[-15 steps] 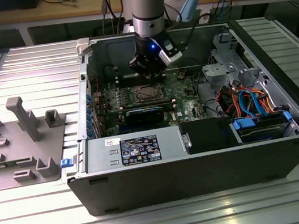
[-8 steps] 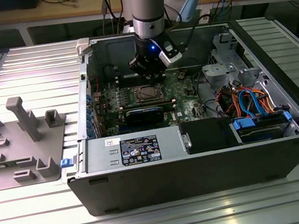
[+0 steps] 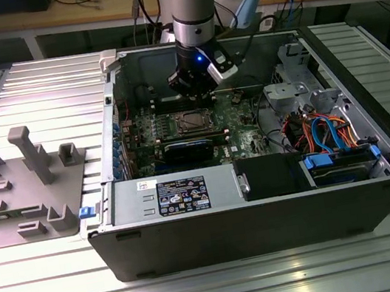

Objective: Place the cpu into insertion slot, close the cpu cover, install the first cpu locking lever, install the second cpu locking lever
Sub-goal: 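Install the first cpu locking lever, then install the second cpu locking lever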

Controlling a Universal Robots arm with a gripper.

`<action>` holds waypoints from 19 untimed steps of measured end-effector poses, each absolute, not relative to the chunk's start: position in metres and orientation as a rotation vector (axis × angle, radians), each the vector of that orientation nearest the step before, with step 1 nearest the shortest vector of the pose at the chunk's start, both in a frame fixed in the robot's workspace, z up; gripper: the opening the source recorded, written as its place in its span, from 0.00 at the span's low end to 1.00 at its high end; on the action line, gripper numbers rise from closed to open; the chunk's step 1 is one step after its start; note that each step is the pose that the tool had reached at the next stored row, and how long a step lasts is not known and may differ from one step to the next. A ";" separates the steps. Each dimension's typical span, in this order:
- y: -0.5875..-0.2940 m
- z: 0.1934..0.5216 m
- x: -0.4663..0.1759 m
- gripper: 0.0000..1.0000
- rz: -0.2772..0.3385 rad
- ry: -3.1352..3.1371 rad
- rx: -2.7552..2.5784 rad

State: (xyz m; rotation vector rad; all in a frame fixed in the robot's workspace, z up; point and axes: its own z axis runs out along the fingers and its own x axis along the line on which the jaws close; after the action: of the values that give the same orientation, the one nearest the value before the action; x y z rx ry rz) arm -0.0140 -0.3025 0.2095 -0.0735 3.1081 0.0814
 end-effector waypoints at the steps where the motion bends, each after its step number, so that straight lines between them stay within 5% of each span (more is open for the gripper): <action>1: -0.304 0.209 -0.014 0.11 0.081 3.108 -0.073; 19: -0.312 0.209 -0.014 0.11 0.081 3.108 -0.073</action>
State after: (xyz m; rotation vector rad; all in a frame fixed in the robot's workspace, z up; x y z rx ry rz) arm -0.0141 -0.3123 0.2091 -0.0733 3.1081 0.0815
